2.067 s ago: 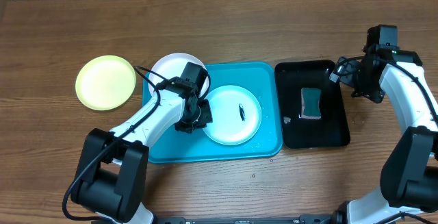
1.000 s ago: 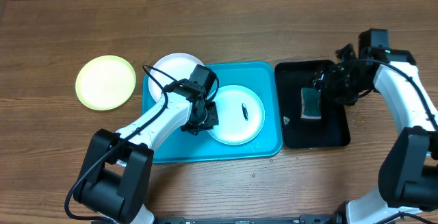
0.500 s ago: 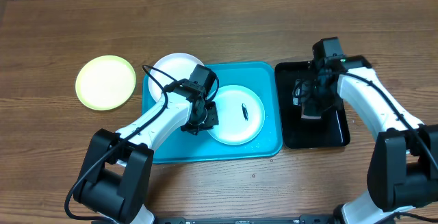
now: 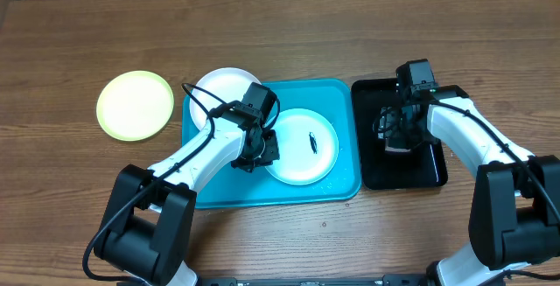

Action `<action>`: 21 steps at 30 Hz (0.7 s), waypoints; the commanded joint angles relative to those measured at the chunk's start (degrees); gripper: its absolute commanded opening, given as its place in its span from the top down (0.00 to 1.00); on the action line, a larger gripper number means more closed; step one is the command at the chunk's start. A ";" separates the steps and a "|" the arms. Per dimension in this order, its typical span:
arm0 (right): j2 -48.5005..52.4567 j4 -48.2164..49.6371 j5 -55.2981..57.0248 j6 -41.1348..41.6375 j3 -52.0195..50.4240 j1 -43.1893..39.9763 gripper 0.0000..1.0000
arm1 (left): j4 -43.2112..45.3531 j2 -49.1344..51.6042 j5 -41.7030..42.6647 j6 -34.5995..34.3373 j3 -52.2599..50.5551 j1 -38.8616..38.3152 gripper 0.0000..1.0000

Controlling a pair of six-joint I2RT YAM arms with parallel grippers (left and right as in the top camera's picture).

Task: Clean dirty plates on tray and stack at the side

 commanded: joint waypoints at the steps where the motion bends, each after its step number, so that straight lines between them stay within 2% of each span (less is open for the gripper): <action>1: 0.33 0.50 0.98 0.31 -1.60 -0.04 0.30 | -0.15 0.63 -0.52 -0.59 -0.52 -0.15 0.81; 2: 0.33 0.50 0.96 0.31 -2.03 -0.04 0.43 | -0.17 0.63 -0.50 -0.59 -0.52 -0.15 0.81; 4: 0.33 0.42 0.79 0.31 -2.86 -0.04 0.87 | -0.35 0.63 -0.35 -0.61 -0.52 -0.15 0.80; 5: 0.33 -0.02 0.59 0.28 -2.95 -0.04 0.96 | -0.52 0.63 -0.35 -0.61 -0.52 -0.15 0.80; 7: 0.33 -0.37 -0.52 0.00 -2.91 -0.04 0.96 | -0.76 0.63 -0.35 -0.61 -0.52 -0.15 0.80; 8: 0.28 -0.39 -0.72 0.00 -2.78 -0.04 0.83 | -0.81 0.63 -0.35 -0.59 -0.52 -0.15 0.80; 9: 0.28 -0.52 -0.74 0.00 -2.51 -0.04 0.45 | -0.83 0.63 -0.35 -0.59 -0.52 -0.15 0.80; 10: 0.28 -0.59 -0.74 0.00 -2.21 -0.04 0.20 | -0.83 0.63 -0.35 -0.59 -0.52 -0.15 0.80; 11: 0.26 -0.57 -0.72 0.00 -1.79 -0.04 0.11 | -0.85 0.63 -0.35 -0.59 -0.52 -0.15 0.80; 14: 0.26 0.17 -0.63 0.00 -0.92 -0.04 0.12 | -1.05 0.63 -0.35 -0.59 -0.52 -0.15 0.79; 15: 0.26 0.59 -0.52 0.00 -0.92 -0.04 0.21 | -1.07 0.63 -0.35 -0.59 -0.52 -0.15 0.79; 16: 0.28 0.74 -0.52 -0.04 -0.94 -0.04 0.39 | -1.09 0.63 -0.35 -0.61 -0.52 -0.15 0.79; 18: 0.28 0.59 -0.55 -0.13 -0.96 -0.04 0.94 | -1.16 0.63 -0.35 -0.59 -0.52 -0.15 0.79; 21: 0.28 0.52 -0.55 -0.13 -1.05 -0.04 0.95 | -1.20 0.63 -0.35 -0.61 -0.52 -0.15 0.79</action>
